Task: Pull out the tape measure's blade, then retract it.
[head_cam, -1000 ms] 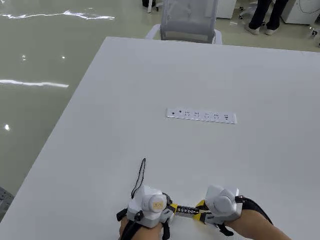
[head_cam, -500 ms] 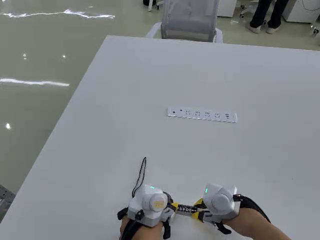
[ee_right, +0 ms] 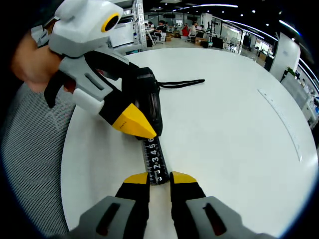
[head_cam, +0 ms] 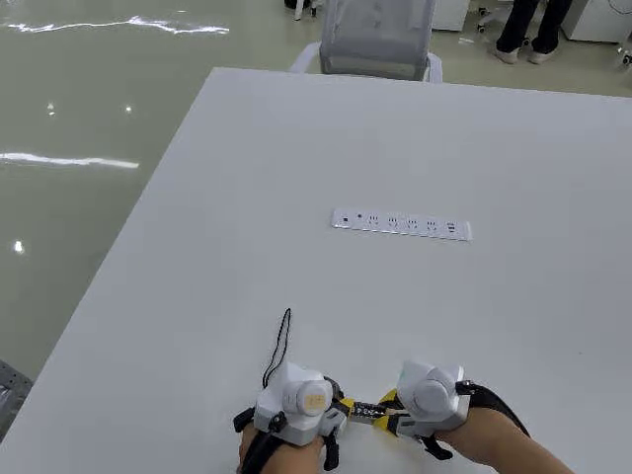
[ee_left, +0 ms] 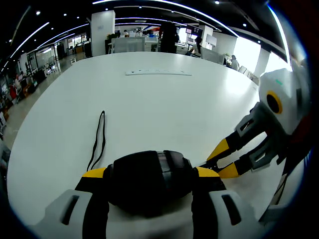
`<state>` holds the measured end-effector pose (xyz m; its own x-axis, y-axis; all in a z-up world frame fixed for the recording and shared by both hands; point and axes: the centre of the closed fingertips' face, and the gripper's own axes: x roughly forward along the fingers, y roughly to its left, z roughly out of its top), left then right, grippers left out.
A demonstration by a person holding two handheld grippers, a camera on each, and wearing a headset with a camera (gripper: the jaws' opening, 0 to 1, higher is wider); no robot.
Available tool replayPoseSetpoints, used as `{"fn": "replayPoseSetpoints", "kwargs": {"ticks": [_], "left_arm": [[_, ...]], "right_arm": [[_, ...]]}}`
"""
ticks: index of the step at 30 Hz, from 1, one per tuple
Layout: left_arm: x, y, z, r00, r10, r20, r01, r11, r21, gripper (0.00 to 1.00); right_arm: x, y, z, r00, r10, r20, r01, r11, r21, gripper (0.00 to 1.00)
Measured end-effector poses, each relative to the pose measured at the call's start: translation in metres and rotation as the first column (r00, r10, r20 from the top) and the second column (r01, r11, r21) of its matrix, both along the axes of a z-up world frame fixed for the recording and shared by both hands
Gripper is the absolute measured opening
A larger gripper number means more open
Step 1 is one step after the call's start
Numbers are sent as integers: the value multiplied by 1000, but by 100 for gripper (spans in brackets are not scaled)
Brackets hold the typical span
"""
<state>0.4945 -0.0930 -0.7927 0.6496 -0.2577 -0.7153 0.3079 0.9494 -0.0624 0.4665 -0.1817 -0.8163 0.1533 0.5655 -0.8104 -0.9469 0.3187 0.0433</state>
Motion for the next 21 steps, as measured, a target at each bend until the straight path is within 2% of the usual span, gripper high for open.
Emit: {"fn": "replayPoseSetpoints", "kwargs": {"ticks": [21], "left_arm": [[1,0,-1,1000,-1,-2,1,1000,-6,65]], "right_arm": [[0,10,1,1000,1,0,-1,1000,7,15]]}}
